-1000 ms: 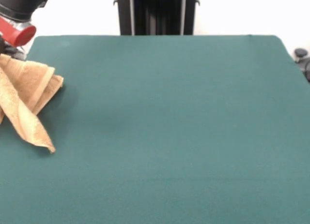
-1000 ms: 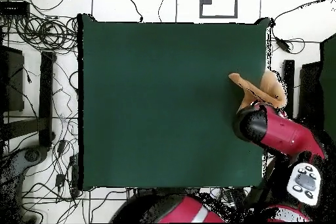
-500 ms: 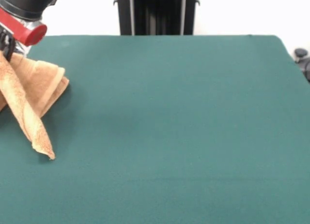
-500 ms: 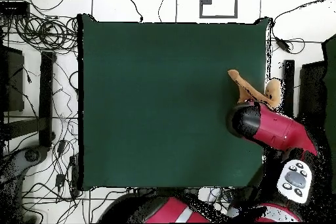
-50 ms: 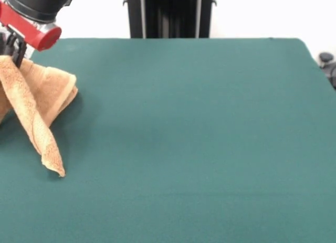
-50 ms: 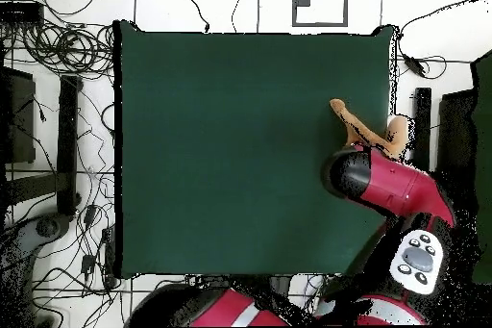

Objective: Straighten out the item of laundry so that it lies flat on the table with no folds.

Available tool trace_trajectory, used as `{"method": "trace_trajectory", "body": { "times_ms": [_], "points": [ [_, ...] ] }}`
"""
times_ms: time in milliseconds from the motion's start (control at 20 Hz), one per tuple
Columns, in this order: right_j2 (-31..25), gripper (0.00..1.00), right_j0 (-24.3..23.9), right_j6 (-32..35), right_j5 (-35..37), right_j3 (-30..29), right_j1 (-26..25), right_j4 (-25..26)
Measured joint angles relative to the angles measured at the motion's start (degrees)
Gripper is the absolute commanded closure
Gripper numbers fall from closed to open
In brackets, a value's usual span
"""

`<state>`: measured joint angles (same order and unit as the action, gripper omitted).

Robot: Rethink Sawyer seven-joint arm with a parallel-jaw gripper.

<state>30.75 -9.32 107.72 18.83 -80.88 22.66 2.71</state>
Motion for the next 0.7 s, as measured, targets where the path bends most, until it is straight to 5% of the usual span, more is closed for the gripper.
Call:
{"method": "trace_trajectory", "body": {
  "times_ms": [700],
  "points": [
    [9.31, 1.0, 11.75, 13.81, 0.18, -1.59, -4.87, -13.72]
  ]
}}
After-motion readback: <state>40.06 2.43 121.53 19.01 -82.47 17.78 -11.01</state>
